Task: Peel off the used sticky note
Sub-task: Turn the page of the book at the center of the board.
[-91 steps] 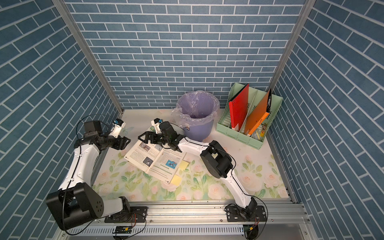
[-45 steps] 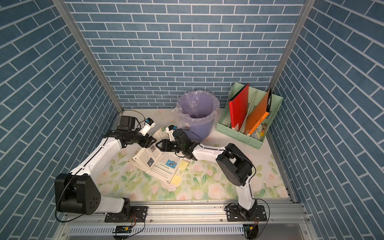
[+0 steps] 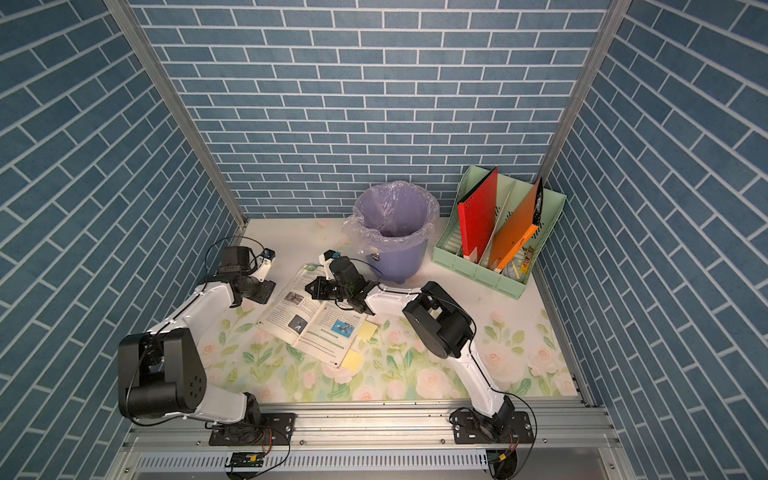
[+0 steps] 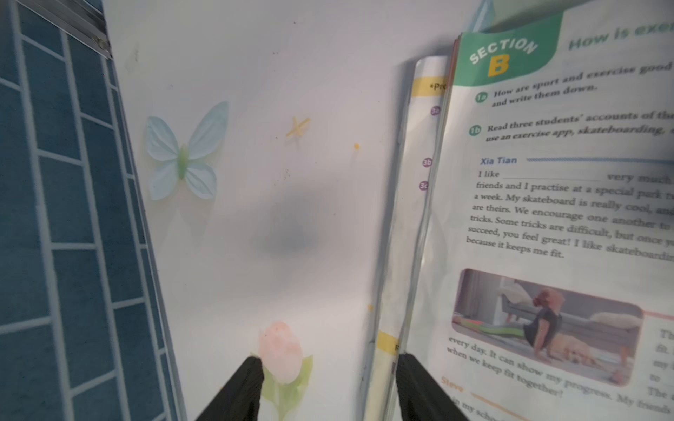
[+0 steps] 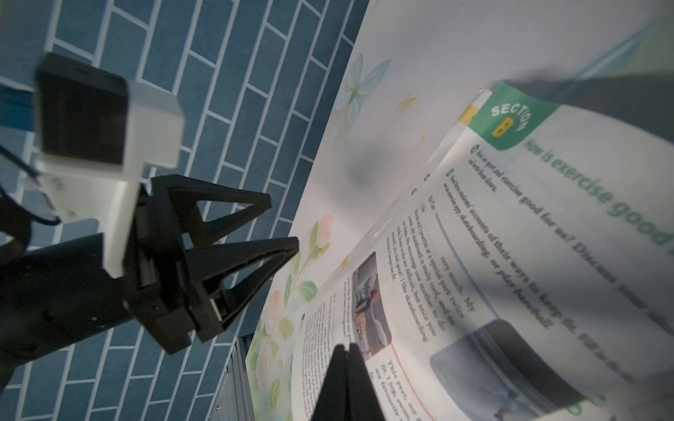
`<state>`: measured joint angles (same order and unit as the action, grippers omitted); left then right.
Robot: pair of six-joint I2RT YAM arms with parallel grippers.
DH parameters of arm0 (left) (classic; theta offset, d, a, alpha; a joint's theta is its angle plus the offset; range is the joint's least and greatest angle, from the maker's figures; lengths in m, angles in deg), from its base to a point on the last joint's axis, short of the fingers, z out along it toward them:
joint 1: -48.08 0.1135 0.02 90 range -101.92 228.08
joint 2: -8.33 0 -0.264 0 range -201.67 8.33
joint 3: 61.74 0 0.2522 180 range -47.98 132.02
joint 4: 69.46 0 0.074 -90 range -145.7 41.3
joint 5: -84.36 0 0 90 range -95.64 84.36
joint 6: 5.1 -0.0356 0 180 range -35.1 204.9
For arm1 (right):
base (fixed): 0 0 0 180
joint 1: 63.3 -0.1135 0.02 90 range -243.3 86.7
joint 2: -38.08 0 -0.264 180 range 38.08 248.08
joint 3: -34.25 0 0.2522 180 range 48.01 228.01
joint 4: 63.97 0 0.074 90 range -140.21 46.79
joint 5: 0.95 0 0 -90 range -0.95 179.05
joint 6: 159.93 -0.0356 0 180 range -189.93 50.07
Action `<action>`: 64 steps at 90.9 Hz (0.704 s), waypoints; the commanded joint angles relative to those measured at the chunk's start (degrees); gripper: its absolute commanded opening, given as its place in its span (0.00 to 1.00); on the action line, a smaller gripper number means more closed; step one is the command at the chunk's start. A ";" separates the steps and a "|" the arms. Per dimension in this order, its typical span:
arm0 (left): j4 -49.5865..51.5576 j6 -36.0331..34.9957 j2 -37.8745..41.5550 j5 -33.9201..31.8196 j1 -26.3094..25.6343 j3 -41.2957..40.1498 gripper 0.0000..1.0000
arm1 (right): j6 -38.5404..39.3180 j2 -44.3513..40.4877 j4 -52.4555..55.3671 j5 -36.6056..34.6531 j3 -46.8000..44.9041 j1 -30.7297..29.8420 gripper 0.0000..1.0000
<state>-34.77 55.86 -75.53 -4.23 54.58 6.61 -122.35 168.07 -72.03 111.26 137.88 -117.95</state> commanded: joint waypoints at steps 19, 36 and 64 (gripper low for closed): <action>2.51 1.85 4.34 7.18 -0.17 0.93 0.64 | 2.96 9.69 10.59 -1.82 11.30 -1.52 0.10; 6.28 4.30 5.25 12.30 -2.43 1.52 0.64 | 3.02 13.61 12.56 -1.39 18.46 -1.52 0.11; -3.98 8.66 -2.67 9.17 -6.24 -6.27 0.62 | 5.05 -12.24 4.72 -4.13 -9.60 -0.30 0.41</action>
<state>-35.08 62.38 -76.29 5.91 49.31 1.41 -118.99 168.93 -63.29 109.32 138.64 -118.70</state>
